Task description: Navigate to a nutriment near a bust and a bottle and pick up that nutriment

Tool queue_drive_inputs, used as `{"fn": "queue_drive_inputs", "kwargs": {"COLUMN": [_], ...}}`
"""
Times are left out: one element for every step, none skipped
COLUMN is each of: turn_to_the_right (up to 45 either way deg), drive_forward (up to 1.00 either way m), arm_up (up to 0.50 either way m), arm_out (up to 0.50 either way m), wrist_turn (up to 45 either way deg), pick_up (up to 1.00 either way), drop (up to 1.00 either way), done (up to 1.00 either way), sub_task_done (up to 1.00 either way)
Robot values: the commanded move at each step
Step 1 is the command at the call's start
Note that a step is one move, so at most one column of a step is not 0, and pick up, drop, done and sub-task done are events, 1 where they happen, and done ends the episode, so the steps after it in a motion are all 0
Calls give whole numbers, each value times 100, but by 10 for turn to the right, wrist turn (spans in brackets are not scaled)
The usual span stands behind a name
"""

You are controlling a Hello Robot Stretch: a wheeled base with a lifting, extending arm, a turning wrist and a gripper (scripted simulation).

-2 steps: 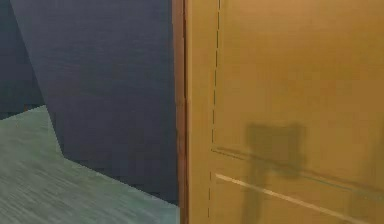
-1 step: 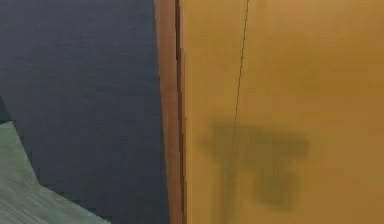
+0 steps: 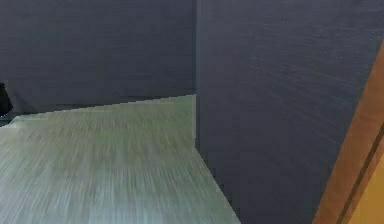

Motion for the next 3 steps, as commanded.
{"fn": "queue_drive_inputs", "kwargs": {"turn_to_the_right": [-150,0,-450], "drive_forward": [0,45,0], "arm_up": [0,0,0], "arm_out": [0,0,0], "wrist_turn": [0,0,0], "pick_up": [0,0,0], "drop": [0,0,0], "done": [0,0,0], "sub_task_done": [0,0,0]}}
